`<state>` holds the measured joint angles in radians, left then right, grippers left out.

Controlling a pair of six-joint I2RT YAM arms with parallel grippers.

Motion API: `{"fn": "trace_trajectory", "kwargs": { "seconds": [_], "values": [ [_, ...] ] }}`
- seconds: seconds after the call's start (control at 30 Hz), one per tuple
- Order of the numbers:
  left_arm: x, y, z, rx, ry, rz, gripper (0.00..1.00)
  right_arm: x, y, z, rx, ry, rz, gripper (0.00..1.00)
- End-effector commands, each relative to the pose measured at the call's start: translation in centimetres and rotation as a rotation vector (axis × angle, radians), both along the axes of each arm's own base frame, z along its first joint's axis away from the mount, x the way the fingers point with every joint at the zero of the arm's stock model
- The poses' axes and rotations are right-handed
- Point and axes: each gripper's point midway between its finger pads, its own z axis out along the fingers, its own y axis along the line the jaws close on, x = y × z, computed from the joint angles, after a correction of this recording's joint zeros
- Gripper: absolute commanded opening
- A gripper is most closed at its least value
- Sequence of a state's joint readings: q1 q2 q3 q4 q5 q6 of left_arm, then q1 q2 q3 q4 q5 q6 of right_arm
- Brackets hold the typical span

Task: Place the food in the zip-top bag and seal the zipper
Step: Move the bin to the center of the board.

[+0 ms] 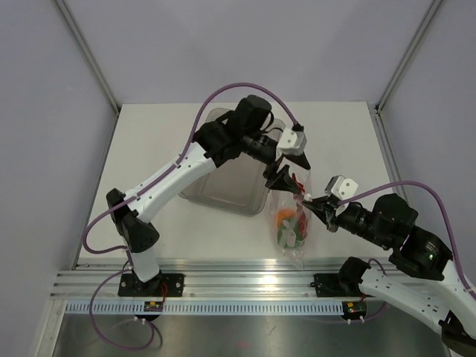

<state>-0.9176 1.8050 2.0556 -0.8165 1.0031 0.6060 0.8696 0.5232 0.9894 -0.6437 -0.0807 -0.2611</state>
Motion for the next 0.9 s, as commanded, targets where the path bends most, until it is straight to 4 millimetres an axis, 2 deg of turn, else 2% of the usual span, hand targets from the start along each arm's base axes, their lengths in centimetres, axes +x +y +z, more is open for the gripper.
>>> {"fn": "trace_trajectory", "kwargs": {
  "seconds": [0.0, 0.03, 0.07, 0.1, 0.13, 0.17, 0.2, 0.23, 0.27, 0.3, 0.33, 0.37, 0.4, 0.47, 0.5, 0.57, 0.6, 0.73, 0.8, 0.87],
  "values": [
    [5.4, 3.0, 6.9, -0.198, 0.124, 0.189, 0.73, 0.3, -1.7, 1.7, 0.047, -0.015, -0.083, 0.0],
    [6.3, 3.6, 4.5, -0.181, 0.218, 0.217, 0.73, 0.5, -2.1, 1.6, 0.048, -0.017, -0.109, 0.0],
    [6.8, 4.9, 9.3, -0.375, 0.11, 0.228, 0.73, 0.6, -2.6, 1.8, 0.059, -0.026, -0.133, 0.0],
    [7.4, 5.8, 9.3, -0.385, 0.224, 0.282, 0.75, 0.5, -2.9, 1.9, 0.065, -0.028, -0.142, 0.0],
    [10.3, 7.2, 8.5, -0.419, 0.254, 0.41, 0.78, 0.5, -3.1, 2.0, 0.074, -0.032, -0.149, 0.0],
    [10.8, 8.1, 9.4, -0.452, 0.255, 0.446, 0.8, 0.4, -3.5, 2.3, 0.088, -0.042, -0.16, 0.0],
    [11.9, 8.7, 9.1, -0.445, 0.264, 0.491, 0.82, 0.3, -3.7, 2.4, 0.095, -0.046, -0.162, 0.0],
    [14.5, 9.6, 8.8, -0.451, 0.271, 0.619, 0.82, 0.2, -3.8, 2.5, 0.102, -0.047, -0.165, 0.0],
    [16.1, 10.1, 7.2, -0.372, 0.317, 0.734, 0.81, 0.2, -4.0, 2.5, 0.105, -0.051, -0.173, 0.0],
    [19.7, 10.9, 5.3, -0.337, 0.263, 0.908, 0.76, 0.1, -4.1, 2.6, 0.11, -0.054, -0.173, 0.0],
    [20.7, 11.6, 2.0, -0.21, 0.31, 0.997, 0.71, 0.2, -4.1, 2.6, 0.111, -0.053, -0.174, 0.0],
    [21.8, 12.0, 1.6, -0.182, 0.303, 1.045, 0.68, 0.2, -4.1, 2.7, 0.113, -0.055, -0.176, 0.0],
    [23.5, 12.4, -2.4, -0.067, 0.359, 1.118, 0.67, 0.3, -3.9, 2.7, 0.116, -0.055, -0.173, 0.0],
    [24.8, 12.4, -5.0, 0.0, 0.455, 1.159, 0.67, 0.4, -3.7, 2.7, 0.114, -0.055, -0.17, 0.0],
    [25.8, 12.4, -7.9, 0.06, 0.505, 1.185, 0.67, 0.4, -3.7, 2.8, 0.115, -0.056, -0.171, 0.0],
    [26.7, 13.0, -11.6, 0.166, 0.566, 1.263, 0.66, 0.6, -3.4, 2.7, 0.11, -0.054, -0.168, 0.0],
    [27.4, 13.3, -14.2, 0.224, 0.585, 1.299, 0.66, 0.7, -3.3, 2.8, 0.112, -0.054, -0.167, 0.0],
    [29.0, 16.6, -20.1, 0.369, 0.592, 1.482, 0.68, 0.7, -2.9, 2.8, 0.107, -0.045, -0.155, 0.0],
    [29.6, 18.8, -22.0, 0.418, 0.615, 1.549, 0.69, 0.7, -2.8, 2.7, 0.109, -0.043, -0.152, 0.0],
    [29.4, 20.8, -24.1, 0.478, 0.653, 1.596, 0.69, 0.7, -2.7, 2.7, 0.111, -0.04, -0.151, 0.0]
  ]
}}
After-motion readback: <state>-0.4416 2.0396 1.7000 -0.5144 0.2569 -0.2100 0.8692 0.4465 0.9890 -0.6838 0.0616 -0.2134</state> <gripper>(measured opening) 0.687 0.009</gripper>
